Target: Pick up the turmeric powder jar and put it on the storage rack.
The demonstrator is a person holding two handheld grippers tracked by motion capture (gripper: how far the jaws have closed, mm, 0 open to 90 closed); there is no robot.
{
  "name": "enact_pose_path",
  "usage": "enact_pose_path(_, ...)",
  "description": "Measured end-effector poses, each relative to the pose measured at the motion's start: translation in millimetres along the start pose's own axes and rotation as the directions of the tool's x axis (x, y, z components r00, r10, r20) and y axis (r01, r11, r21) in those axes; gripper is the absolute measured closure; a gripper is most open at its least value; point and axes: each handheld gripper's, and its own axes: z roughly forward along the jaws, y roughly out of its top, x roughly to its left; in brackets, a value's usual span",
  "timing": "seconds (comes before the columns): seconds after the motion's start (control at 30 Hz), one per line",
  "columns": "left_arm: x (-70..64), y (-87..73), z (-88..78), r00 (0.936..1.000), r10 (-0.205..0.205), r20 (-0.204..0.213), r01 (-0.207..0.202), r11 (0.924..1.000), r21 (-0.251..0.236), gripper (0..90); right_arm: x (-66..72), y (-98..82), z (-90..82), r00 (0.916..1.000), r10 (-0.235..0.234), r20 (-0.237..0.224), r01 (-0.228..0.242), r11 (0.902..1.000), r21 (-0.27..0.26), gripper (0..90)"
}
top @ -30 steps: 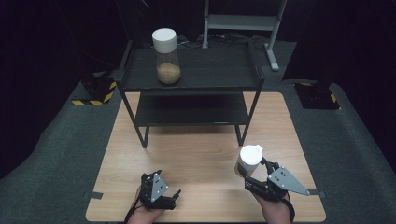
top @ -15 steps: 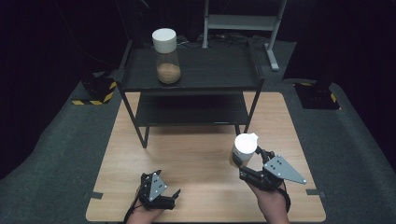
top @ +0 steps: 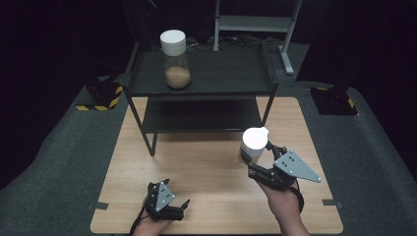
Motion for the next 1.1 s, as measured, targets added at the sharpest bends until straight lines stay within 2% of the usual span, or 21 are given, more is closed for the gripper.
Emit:
enact_pose_path(0.23, 0.8, -0.6, -0.3, 1.0, -0.004, 0.002, 0.004, 1.0, -0.003, 0.9, 1.5, 14.8, 7.2, 0.9997, -0.025, -0.003, 0.025, 0.9996, -0.017, 29.8)
enact_pose_path(0.53, 1.2, -1.3, -0.6, 1.0, -0.008, 0.003, 0.008, 0.9999, -0.007, 0.9, -3.5, 31.5, 16.1, 1.0, -0.006, -0.002, 0.006, 0.9992, -0.04, 29.9)
enact_pose_path(1.1, 3.4, -2.8, -1.2, 0.9997, -0.022, 0.008, 0.022, 0.9996, -0.015, 0.9, -16.7, 67.4, 36.4, 0.9999, -0.001, 0.012, 0.002, 0.9966, -0.083, 30.0)
